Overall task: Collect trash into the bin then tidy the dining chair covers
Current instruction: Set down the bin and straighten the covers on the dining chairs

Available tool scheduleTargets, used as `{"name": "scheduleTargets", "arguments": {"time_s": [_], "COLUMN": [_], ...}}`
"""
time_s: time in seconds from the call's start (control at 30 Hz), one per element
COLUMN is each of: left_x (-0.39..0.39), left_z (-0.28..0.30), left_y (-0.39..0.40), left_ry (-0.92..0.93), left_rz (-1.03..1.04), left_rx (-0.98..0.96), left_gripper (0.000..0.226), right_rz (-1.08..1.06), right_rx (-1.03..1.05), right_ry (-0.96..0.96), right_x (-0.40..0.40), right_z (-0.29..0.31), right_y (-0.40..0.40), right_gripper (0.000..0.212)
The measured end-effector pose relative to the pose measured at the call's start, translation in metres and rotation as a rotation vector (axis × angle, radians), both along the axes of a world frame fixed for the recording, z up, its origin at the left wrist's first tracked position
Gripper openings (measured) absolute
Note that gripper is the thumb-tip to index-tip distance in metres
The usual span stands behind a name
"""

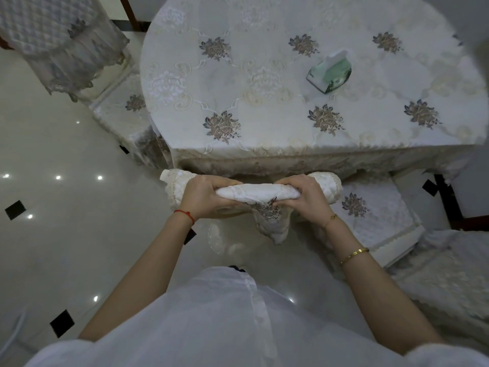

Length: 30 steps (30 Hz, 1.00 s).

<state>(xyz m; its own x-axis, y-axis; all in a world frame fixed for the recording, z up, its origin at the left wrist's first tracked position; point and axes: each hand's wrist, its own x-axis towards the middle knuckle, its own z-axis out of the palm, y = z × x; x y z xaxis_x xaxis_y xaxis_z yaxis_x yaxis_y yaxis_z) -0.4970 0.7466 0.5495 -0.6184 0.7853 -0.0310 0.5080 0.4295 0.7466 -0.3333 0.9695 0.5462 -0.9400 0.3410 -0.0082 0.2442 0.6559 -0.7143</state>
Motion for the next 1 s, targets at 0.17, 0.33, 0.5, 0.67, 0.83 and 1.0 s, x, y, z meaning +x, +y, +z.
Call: {"name": "scheduleTargets", "arguments": {"time_s": [0.17,0.33,0.5,0.67,0.83,1.0], "left_x": [-0.001,0.006,0.027,0.078,0.141,0.230], "left_z": [-0.001,0.006,0.020,0.038,0.048,0.049], "left_y": [0.001,0.004,0.006,0.018,0.034,0.059], "left_ry": [0.060,0.151,0.325,0.440,0.432,0.472], "left_rz": [-0.023,-0.115,-0.211,-0.287,-0.471,-0.705], "left_rx": [-0.028,-0.108,-0.060,0.019,0.074,0.145], "left_gripper": [0.048,0.057,0.056,0.040,0.035,0.032], "right_rz": [0.010,-0.081,-0.264,-0.472,-0.744,-0.983], "right_rx": [0.069,0.243,0.373,0.381,0.336,0.351], "right_ry": [-0.032,0.010,0.036,0.016,0.012,-0.012], "right_x": [0.000,0.024,0.083,0.167,0.266,0.379], "right_z": [0.000,0.002,0.008,0.010,0.012,0.019], "right_y": [-0.001,-0.011,-0.018,-0.041,-0.078,-0.128], "right_gripper": [0.053,0.055,0.039,0.030,0.028,0.029]}}
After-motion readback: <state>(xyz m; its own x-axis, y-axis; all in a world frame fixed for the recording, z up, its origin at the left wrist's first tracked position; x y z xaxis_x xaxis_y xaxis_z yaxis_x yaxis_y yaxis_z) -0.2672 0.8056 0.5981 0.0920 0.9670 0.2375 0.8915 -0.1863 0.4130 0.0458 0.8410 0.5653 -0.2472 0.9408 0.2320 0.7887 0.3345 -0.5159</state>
